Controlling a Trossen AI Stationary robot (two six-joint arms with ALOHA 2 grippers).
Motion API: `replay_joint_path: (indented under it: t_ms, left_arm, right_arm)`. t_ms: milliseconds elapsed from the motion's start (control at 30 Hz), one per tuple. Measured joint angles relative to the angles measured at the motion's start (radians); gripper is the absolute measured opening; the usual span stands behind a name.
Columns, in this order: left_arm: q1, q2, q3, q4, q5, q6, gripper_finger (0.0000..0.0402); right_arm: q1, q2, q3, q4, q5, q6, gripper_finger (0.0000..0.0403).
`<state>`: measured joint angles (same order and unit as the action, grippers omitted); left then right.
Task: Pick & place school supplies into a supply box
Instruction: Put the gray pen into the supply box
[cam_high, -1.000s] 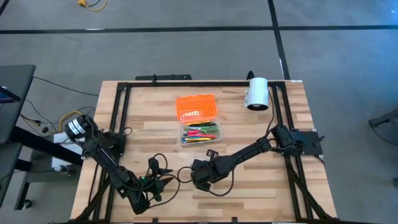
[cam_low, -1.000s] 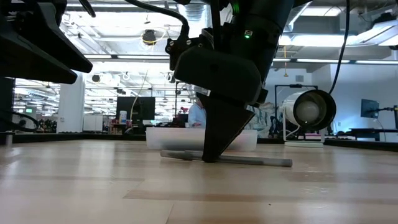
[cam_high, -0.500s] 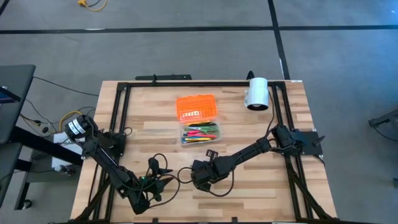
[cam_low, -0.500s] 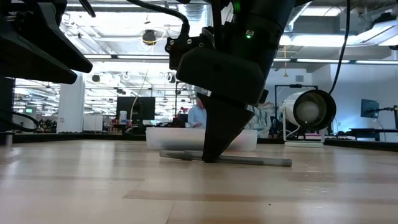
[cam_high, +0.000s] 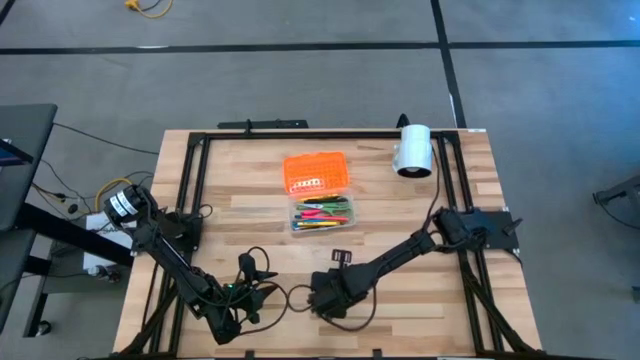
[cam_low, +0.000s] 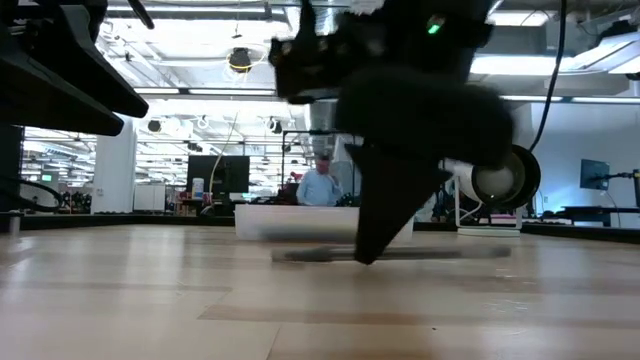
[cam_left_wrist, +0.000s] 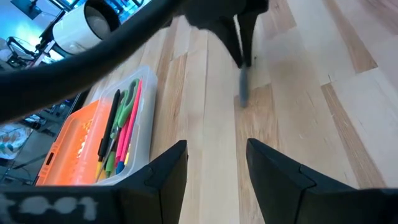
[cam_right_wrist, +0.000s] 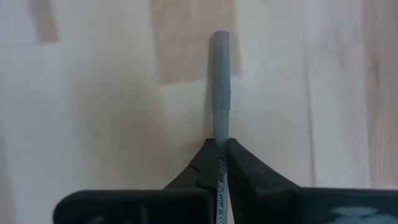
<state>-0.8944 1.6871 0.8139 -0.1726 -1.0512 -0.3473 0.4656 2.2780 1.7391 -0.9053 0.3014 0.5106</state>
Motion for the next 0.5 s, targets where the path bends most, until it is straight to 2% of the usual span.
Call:
replay_joint_path:
  t_ms: [200, 500]
  left_arm:
    - [0.000, 0.000, 0.000, -0.001, 0.000, 0.000, 0.0157]
    - [0.000, 0.000, 0.000, -0.002, 0.000, 0.000, 0.0157]
  right_arm:
    - [-0.005, 0.000, 0.008, -0.069, 0.058, 0.001, 0.0001]
    - [-0.008, -0.001, 0.011, -0.125, 0.205, 0.004, 0.0001]
